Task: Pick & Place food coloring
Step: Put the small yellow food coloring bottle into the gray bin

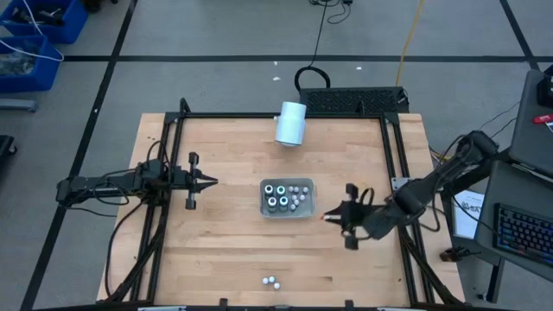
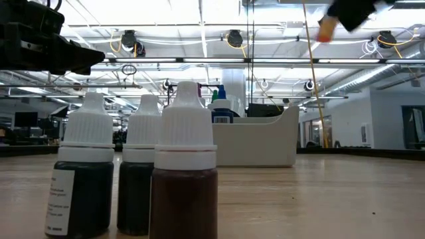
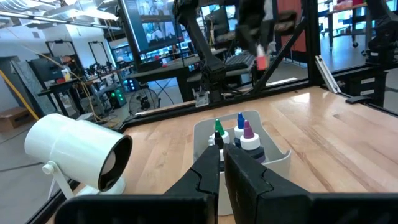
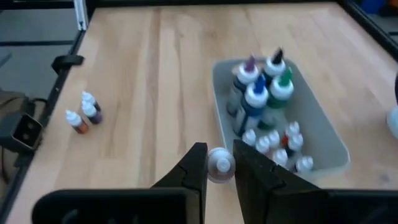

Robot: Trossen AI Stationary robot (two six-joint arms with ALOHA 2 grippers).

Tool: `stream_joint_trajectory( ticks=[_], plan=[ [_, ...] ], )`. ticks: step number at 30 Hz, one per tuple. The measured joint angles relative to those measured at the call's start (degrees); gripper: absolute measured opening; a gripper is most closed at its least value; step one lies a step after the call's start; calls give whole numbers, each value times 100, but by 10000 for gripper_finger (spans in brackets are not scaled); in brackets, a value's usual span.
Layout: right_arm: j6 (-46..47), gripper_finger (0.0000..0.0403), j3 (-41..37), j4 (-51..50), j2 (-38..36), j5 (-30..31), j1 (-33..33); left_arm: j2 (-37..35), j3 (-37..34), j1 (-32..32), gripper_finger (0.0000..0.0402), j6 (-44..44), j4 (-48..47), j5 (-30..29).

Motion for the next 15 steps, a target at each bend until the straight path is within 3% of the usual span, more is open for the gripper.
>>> stream_joint_trajectory(
  ticks=[7, 11, 15],
  plan=[
    [286, 45, -1229, 751, -686, 142, -194, 0, 0, 0, 31, -6, 0, 0],
    [120, 45, -1238, 1301, -617, 30, -547, 1, 0, 0, 31, -177, -16, 1],
    [-380, 45, -898, 1607, -231, -632, -969, 0, 0, 0, 31, -298, -81, 2]
  ],
)
